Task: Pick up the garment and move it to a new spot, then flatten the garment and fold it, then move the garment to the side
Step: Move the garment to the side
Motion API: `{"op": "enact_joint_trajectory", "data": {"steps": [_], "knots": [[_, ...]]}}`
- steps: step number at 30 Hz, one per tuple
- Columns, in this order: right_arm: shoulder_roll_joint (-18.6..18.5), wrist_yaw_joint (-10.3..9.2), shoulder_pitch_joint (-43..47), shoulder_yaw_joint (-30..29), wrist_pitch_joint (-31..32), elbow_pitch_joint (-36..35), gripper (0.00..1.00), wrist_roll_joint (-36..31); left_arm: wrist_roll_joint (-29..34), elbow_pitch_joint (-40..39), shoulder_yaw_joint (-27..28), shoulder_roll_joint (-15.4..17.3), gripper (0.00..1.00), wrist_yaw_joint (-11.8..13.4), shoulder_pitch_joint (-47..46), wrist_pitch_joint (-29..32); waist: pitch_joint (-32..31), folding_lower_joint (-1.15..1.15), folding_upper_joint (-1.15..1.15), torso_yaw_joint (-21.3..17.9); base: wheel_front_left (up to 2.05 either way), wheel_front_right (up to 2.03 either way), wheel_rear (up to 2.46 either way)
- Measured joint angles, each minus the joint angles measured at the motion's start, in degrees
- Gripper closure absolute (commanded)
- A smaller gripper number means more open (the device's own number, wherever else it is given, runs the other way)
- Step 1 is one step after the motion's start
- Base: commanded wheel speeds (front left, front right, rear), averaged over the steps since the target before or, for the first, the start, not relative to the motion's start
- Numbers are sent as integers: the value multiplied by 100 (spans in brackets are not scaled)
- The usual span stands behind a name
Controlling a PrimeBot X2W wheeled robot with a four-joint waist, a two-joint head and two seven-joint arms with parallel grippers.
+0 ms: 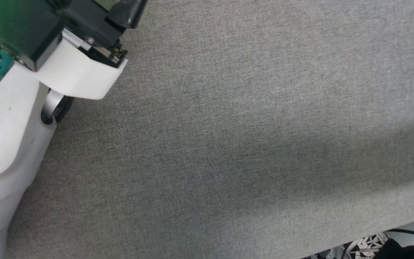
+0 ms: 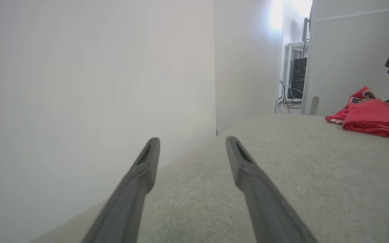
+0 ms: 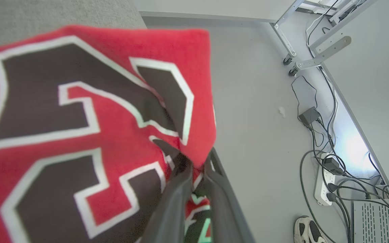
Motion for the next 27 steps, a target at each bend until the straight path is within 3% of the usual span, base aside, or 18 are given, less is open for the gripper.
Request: {"op": "enact_joint_trajectory", "data": {"steps": [1, 2, 10, 17, 27], "knots": [[0, 0, -21, 40, -57, 78, 53, -2, -7, 26, 33, -11, 0, 0, 23, 0, -28, 0, 0, 3, 0, 0, 0], [-5, 0, -33, 78, -120, 147, 0, 2, -10, 63, 82, -27, 0, 7, 61, 0, -64, 0, 0, 9, 0, 0, 0], [-162, 0, 52, 788, -427, 12, 0, 176, -119, 260, 622, -313, 0, 126, 995, 1, -603, 0, -1, 131, 0, 0, 0], [46, 0, 738, 1670, -613, -740, 0, 594, -109, 466, 1265, -927, 0, 140, 2499, 2, -1443, 0, -1, 430, 0, 0, 0], [593, -1, 1955, 2108, -1127, -1350, 0, 482, -9, 875, 2109, -1647, 0, 41, 3889, 4, -2519, 0, -1, 1080, 0, 0, 0]]}}
